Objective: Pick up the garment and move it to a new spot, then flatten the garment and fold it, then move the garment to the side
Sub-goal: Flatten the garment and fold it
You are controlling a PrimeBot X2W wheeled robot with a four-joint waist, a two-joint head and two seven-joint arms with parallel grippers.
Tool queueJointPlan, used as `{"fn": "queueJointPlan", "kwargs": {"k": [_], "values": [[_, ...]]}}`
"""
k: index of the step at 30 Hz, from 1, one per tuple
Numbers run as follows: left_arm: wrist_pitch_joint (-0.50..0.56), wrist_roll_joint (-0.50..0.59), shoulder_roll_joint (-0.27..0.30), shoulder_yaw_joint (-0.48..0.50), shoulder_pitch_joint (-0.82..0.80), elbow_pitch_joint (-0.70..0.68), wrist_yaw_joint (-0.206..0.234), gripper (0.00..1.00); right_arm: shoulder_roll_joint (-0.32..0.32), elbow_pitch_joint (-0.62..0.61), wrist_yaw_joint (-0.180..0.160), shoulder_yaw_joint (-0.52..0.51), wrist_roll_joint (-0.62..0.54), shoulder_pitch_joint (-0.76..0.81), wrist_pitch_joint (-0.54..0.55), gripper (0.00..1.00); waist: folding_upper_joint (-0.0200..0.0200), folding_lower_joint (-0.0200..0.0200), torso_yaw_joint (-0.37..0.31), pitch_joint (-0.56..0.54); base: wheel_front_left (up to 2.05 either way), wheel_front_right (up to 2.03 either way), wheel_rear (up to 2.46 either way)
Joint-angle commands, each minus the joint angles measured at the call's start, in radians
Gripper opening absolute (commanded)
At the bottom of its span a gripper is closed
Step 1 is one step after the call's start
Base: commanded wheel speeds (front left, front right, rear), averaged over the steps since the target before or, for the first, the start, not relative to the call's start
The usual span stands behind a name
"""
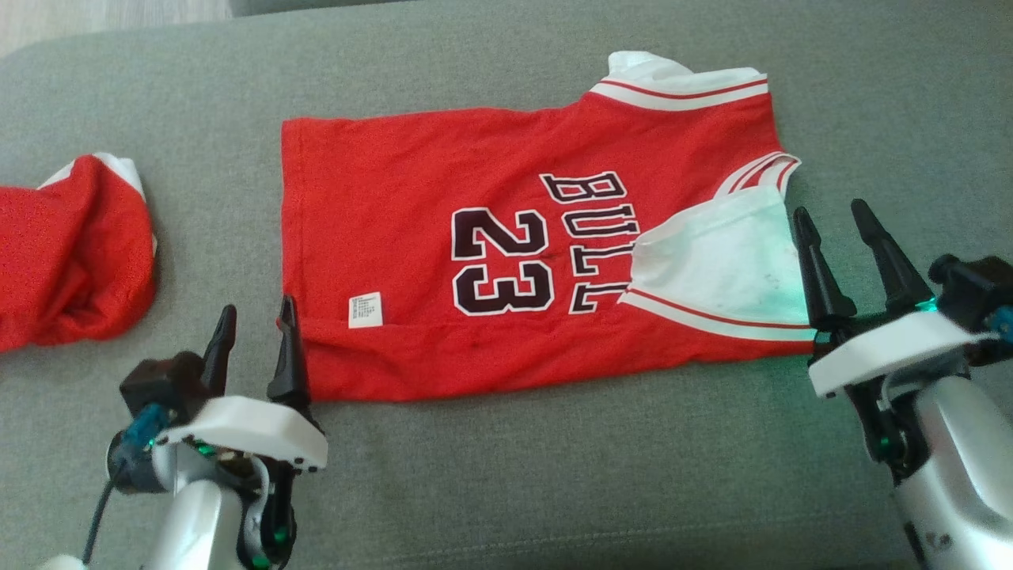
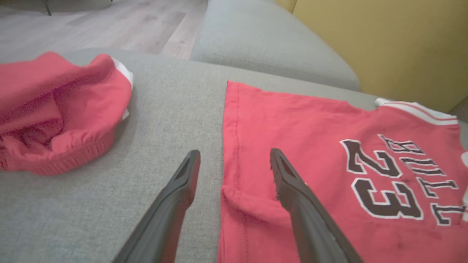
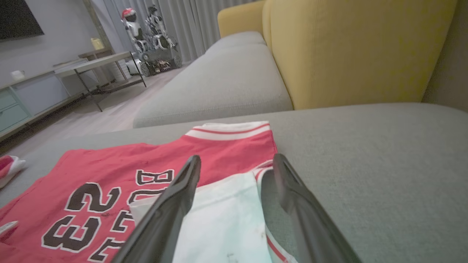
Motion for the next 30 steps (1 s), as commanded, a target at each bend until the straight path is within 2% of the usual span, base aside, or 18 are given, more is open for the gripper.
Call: {"fn": "queueJointPlan", "kwargs": {"k": [1,8,18,30], "values": [[-0.015,0.011,0.011,0.029,-0.015,-0.037,0.007,1.00,-0.002,-0.043,-0.001,0.006,-0.015,0.001,-0.015,1.00,0.0000,0.0000,-0.001,-0.006,0.00,0.00,0.00],[-0.079,0.063,0.024,0.015,0.043,-0.094,0.027,1.00,0.028,-0.193,-0.001,-0.067,-0.124,0.145,-0.011,1.00,0.0000,0.0000,-0.008,-0.043,0.00,0.00,0.00],[-0.087,0.083,0.032,-0.002,0.124,-0.140,0.046,1.00,0.110,-0.387,-0.001,-0.143,-0.190,0.315,0.040,1.00,0.0000,0.0000,-0.013,-0.076,0.00,0.00,0.00],[-0.065,0.075,0.035,-0.011,0.142,-0.156,0.058,1.00,0.137,-0.445,-0.001,-0.162,-0.199,0.355,0.085,1.00,0.0000,0.0000,-0.018,-0.078,0.00,0.00,0.00]]}}
